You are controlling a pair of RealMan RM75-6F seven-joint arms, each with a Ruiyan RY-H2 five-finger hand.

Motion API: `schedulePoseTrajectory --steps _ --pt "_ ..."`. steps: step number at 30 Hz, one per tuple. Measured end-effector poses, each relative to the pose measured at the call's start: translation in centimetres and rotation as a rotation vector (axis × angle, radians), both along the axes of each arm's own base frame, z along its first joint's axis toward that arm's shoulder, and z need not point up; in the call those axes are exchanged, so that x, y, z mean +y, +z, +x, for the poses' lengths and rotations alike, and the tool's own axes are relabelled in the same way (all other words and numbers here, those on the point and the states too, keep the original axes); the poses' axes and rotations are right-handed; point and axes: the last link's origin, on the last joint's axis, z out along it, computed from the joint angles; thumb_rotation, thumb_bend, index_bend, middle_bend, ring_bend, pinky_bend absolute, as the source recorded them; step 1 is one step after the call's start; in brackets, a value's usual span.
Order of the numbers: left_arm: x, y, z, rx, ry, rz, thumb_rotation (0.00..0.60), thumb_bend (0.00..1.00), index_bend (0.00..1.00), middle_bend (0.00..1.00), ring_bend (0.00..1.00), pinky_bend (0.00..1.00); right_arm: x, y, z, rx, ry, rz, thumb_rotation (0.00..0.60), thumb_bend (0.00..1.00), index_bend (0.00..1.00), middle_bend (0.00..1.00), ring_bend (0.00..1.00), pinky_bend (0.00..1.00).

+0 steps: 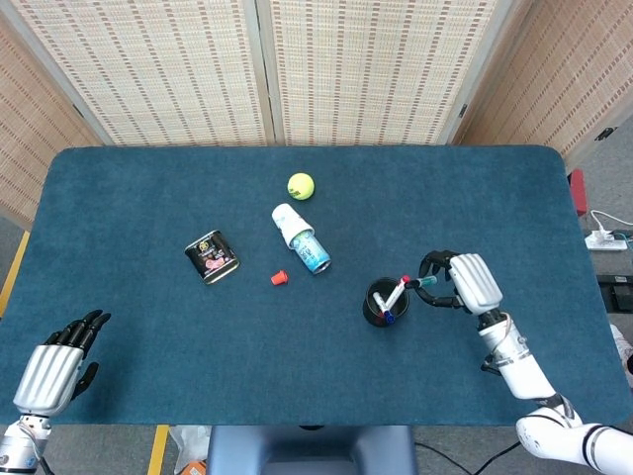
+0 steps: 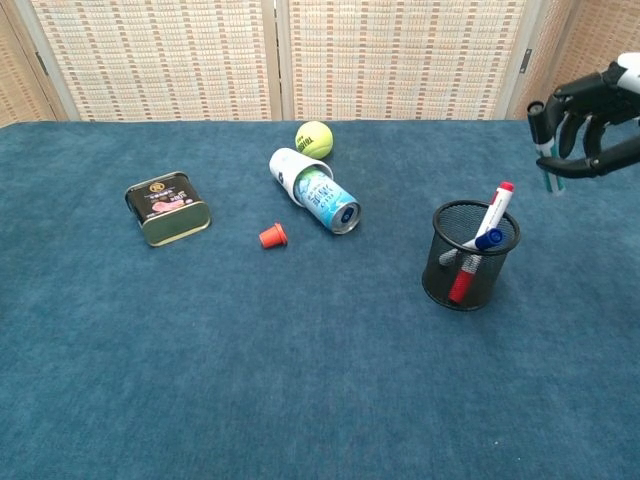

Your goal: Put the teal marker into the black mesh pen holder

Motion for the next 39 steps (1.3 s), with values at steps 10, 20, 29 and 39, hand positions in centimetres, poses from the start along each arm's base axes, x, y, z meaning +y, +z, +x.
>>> schedulePoseTrajectory --steps 10,20,29,39 --pt "0.0 0.1 0.0 -0.002 -0.001 0.002 0.6 0.33 0.14 0.12 0.2 0.39 0.6 -0.6 2.4 -0.173 -0.019 0.124 0.6 0.25 0.67 0.52 0.5 0.62" --pt "-0.1 0.2 0.1 -0.005 -0.007 0.008 0.6 0.33 0.14 0.12 0.2 0.39 0.7 -1.9 1.4 -0.221 -0.071 0.176 0.6 0.25 0.67 0.52 0.5 0.62" --pt "0.0 0.3 0.0 -0.007 -0.001 0.011 0.6 0.33 0.14 0.12 0.2 0.39 0.2 -4.3 -0.5 -0.21 -0.114 0.224 0.6 0.25 0.67 0.52 0.51 0.62" --pt "-0.1 0.3 0.1 -0.006 -0.006 0.011 0.6 0.33 0.15 0.12 0.2 0.39 0.1 -5.2 -0.8 -0.178 -0.111 0.219 0.6 0.25 0.67 0.52 0.5 0.62"
